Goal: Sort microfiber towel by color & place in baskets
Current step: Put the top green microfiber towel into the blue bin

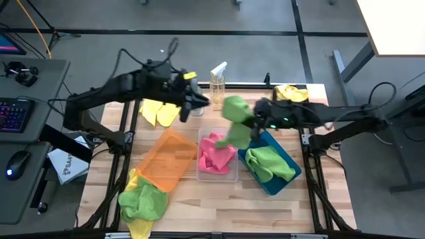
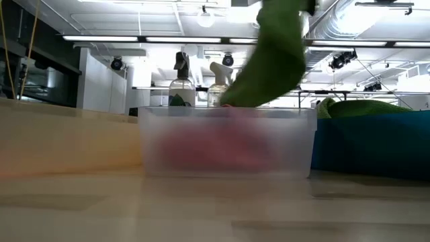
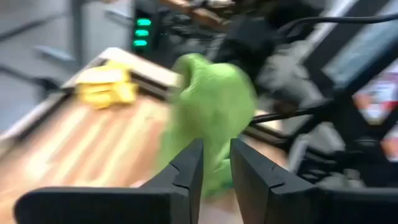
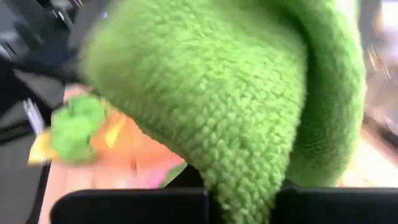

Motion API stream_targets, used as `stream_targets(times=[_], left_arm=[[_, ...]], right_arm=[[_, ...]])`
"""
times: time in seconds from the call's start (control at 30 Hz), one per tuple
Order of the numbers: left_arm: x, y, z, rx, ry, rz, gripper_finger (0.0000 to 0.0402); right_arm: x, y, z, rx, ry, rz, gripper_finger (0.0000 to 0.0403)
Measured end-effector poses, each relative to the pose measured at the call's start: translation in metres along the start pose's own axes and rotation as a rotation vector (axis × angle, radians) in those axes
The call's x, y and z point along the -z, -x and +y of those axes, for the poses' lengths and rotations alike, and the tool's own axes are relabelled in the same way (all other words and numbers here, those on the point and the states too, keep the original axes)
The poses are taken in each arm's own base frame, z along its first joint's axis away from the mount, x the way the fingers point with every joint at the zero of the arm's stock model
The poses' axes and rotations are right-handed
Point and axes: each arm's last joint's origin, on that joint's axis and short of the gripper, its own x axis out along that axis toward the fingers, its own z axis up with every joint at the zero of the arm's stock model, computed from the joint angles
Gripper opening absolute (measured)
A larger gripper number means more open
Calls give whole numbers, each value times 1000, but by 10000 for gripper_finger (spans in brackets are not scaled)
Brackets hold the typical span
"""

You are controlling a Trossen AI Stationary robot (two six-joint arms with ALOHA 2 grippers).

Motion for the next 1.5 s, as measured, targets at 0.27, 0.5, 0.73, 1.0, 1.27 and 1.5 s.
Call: stream_targets(times=[0.27, 0.5, 0.73, 1.0, 1.27, 1.5], left_arm=[[5, 61, 13, -236, -28, -128, 81], [18, 78, 19, -288, -11, -234, 81], [29, 81, 21, -270, 45, -235, 81], [29, 81, 21, -260, 63, -243, 81], [29, 81, 21, -260, 63, -242, 81], [29, 81, 21, -264, 41, -236, 81]], right_arm=[[37, 84, 1, 27, -161, 148, 2], [70, 84, 17, 72, -194, 119, 1], [146, 46, 21, 118, -309, 348, 0], [199, 21, 11, 74, -567, 514, 0], [203, 7, -4, 146, -746, 591, 2], [195, 3, -4, 32, -735, 664, 94]])
